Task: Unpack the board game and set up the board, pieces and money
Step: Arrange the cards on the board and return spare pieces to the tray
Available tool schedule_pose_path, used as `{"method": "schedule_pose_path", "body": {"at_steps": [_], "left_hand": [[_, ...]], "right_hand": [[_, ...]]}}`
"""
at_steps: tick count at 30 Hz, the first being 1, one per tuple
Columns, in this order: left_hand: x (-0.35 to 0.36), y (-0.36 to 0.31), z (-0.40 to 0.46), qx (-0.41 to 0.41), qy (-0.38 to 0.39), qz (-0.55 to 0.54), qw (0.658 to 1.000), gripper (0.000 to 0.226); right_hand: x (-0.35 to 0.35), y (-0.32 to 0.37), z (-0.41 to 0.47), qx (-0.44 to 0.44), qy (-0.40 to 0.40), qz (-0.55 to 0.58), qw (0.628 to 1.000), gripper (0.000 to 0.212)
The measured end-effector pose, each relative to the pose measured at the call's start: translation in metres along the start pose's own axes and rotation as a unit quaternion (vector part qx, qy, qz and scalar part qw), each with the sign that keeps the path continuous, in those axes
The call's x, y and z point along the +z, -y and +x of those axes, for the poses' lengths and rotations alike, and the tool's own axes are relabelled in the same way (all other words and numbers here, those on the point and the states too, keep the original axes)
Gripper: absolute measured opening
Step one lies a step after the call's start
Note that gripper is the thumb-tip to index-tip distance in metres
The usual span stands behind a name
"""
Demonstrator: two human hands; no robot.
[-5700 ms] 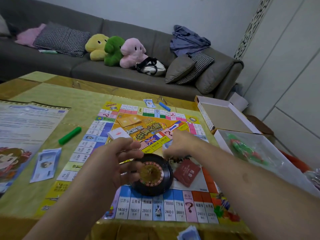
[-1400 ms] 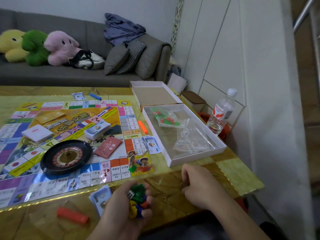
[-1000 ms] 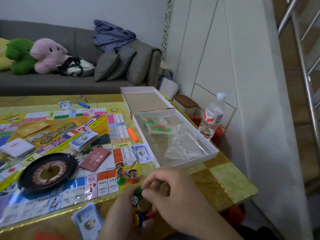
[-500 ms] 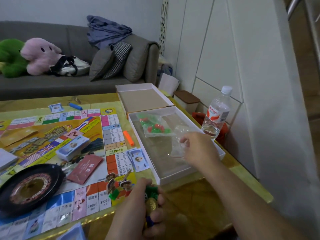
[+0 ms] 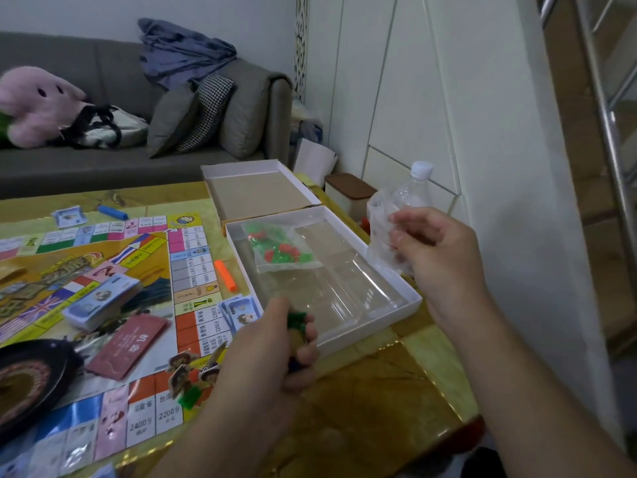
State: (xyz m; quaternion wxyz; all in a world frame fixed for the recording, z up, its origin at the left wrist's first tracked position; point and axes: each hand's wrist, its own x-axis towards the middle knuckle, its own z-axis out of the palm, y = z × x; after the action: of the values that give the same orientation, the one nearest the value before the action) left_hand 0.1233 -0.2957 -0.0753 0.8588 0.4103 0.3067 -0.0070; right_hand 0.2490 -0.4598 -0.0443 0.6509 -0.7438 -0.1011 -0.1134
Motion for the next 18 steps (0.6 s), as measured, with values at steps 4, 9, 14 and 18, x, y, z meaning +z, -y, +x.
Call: {"method": "schedule_pose_path", "body": {"at_steps": [4, 9, 14, 18], "left_hand": [[0.027, -0.016, 0.025, 0.074, -0.027, 0.101, 0.992, 0.024], [0.073, -0.018, 0.070, 0.157, -0.049, 0.229, 0.960, 0.027], [0.115, -0.004, 0.116, 0.168, -0.041, 0.216, 0.961, 0.028], [0.130, 0.010, 0.145, 0.176, -0.045, 0.197, 0.963, 0.023]], "right_hand": [[-0.003, -0.007, 0.001, 0.003, 0.010, 0.014, 1.000, 0.028], [-0.008, -0.004, 0.003, 0.013, -0.008, 0.073, 0.997, 0.022], [-0.017, -0.002, 0.006, 0.000, -0.014, 0.112, 0.994, 0.021], [-0.018, -0.004, 0.006, -0.004, -0.016, 0.108, 0.994, 0.020]]}}
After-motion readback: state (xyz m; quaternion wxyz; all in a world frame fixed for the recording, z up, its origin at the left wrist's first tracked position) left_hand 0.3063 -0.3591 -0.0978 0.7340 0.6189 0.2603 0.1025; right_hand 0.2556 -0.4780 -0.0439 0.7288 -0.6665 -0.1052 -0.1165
